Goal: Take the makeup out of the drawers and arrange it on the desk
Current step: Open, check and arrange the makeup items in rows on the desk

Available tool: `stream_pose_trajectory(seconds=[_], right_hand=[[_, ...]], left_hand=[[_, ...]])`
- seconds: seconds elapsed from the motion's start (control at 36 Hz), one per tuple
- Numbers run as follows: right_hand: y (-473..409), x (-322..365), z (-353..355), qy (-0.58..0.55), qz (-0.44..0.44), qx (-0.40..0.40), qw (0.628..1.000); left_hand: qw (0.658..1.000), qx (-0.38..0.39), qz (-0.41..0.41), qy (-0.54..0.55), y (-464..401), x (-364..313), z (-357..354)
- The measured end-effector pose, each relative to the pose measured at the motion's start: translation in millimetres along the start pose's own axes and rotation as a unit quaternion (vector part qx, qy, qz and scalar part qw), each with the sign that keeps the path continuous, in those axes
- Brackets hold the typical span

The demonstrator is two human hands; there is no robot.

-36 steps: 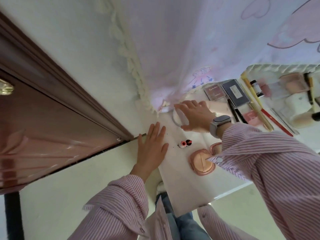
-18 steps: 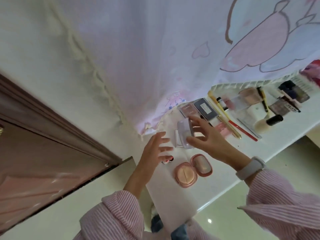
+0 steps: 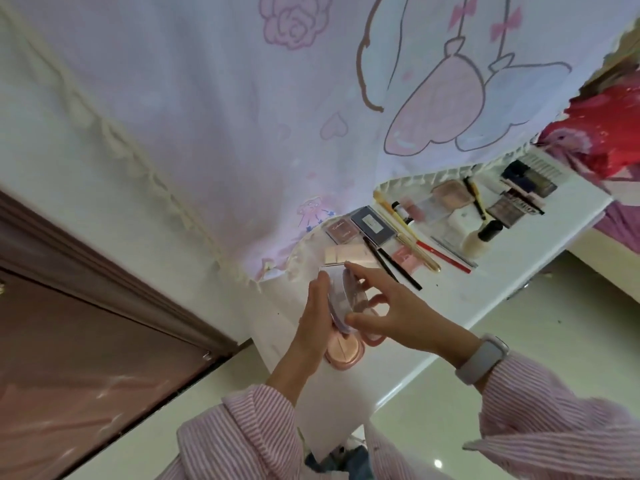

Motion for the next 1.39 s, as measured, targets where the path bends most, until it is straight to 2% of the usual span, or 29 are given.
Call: stream_pose_trajectory(seconds=[0.14,0.22,0.28,0.39,0.5,0.58,0.67,0.78,0.81,0.86,0.92,1.11,1.25,1.39], right_hand=[[16,6,9,0.051,0.040,0.014,0.998],[22,11,15,0.097,0.102,0.028,0.990],[24,12,19,0.091,0.111,0.042,0.989],[25,8,25,0.047,0.042,0.064,0.996],[23,3,22,0.050,-0.055,-0.001,0.997],[22,1,18,0.061,-0.057,0.012,0.996],[23,-3,17,0.028,-0.039,0.056,0.997],[21,-2,16,0.003,-0.002,0.094,0.996],[20,-1,16,-0.010,-0.011,0.087,0.996],[13,-2,16,-0.012,-0.047,0.061,0.997],[7,-2,17,0.038,-0.059,0.061,0.996],[0,-1,22,0.007,0.001,0.114,0.993],[-12,-5,18,0.045,-0.033,0.098,0.994],[-11,-6,7,0.027,0.002,0.117,0.993]], left_hand=[[0.999,0.010,-0.011,-0.045,9,-6,-14],[1.000,0.008,0.014,0.002,12,-7,-17],[0.999,0.020,0.030,0.026,15,-7,-18],[0.999,0.028,0.002,0.021,15,-7,-21],[0.998,-0.019,-0.031,-0.046,12,-8,-21],[0.991,-0.062,-0.069,-0.095,13,-8,-18],[0.964,-0.114,-0.119,-0.207,17,-6,-14],[0.971,-0.122,-0.101,-0.180,16,-1,-11],[0.978,-0.118,-0.089,-0.149,15,-1,-11],[0.976,-0.120,-0.086,-0.160,12,-1,-13],[0.976,-0.126,-0.083,-0.158,11,-2,-13],[0.992,-0.114,-0.035,-0.045,5,2,-5],[0.991,-0.115,-0.047,-0.056,1,-1,-1],[0.994,-0.105,-0.023,-0.029,-6,5,13]])
Point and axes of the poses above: each hand's wrist, its own y-axis away from the middle knuckle, its own z-axis out of the back of the hand, x = y × z, the point moved 3 cm from there along -y, towards the middle knuckle, and after that the axes turned 14 degrees about z, right-handed, at the moved point
